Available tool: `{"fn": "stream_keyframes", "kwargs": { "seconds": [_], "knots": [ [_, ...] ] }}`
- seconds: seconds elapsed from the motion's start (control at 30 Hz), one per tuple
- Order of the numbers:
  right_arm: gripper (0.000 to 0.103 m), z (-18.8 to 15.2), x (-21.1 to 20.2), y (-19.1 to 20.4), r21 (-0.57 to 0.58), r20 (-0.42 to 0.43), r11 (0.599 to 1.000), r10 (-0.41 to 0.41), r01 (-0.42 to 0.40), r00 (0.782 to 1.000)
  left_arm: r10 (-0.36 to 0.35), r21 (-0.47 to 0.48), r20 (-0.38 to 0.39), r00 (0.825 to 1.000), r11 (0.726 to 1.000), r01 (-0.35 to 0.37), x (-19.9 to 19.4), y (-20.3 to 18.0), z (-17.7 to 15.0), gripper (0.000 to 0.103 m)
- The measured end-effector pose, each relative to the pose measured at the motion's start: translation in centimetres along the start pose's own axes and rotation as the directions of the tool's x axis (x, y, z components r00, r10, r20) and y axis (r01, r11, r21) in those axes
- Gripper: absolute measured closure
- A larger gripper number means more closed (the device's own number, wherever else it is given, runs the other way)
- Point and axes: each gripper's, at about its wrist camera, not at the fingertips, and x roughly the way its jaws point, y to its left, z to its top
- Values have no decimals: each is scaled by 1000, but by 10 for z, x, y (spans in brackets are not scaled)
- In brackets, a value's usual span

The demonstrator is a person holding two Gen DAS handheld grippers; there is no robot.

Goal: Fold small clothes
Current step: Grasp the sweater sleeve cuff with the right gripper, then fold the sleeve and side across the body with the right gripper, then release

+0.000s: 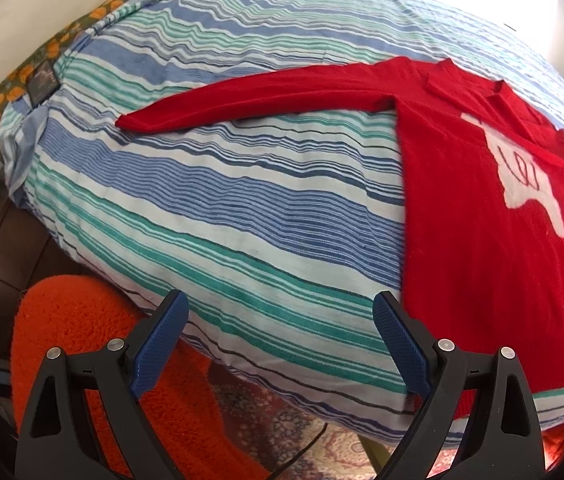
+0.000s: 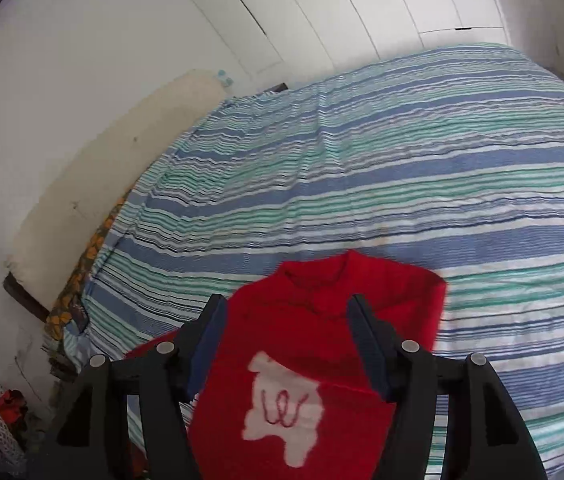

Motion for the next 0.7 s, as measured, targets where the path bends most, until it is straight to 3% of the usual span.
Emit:
{"fn": "stream_keyframes", "kwargs": {
  "seconds": [0.07, 0.13, 0.27, 0.33, 0.43, 0.57, 0.63, 0.7],
  "knots": [
    [40, -10, 16, -18, 17, -57, 1000, -14, 15, 998, 12, 19, 2, 1000, 1000, -12, 0, -4, -1, 9],
    [40, -25, 38, -26, 94, -136, 995, 58, -46, 989, 22, 30, 1, 1000, 999, -22, 1, -7, -2, 9],
    [41, -56, 98, 0, 252, -267, 951, 246, -179, 932, 22, 34, -11, 1000, 999, -22, 5, -11, -1, 9],
    [43, -71, 132, 18, 396, -272, 885, 368, -245, 889, 17, 31, -20, 1000, 999, -17, 7, -11, 0, 9],
    [49, -90, 185, 40, 613, -193, 732, 504, -298, 842, 6, 24, -28, 1000, 1000, -6, 9, -8, -1, 9],
    [56, -112, 243, 46, 757, -85, 594, 502, -272, 860, -18, -14, -52, 998, 1000, 18, 14, 3, 1, 9],
    [57, -123, 259, 40, 796, -53, 557, 452, -235, 890, -37, -50, -66, 997, 998, 33, 17, 10, 2, 9],
    [57, -129, 270, 36, 812, -40, 546, 407, -207, 913, -59, -91, -82, 995, 995, 51, 21, 18, 4, 9]
  ]
}}
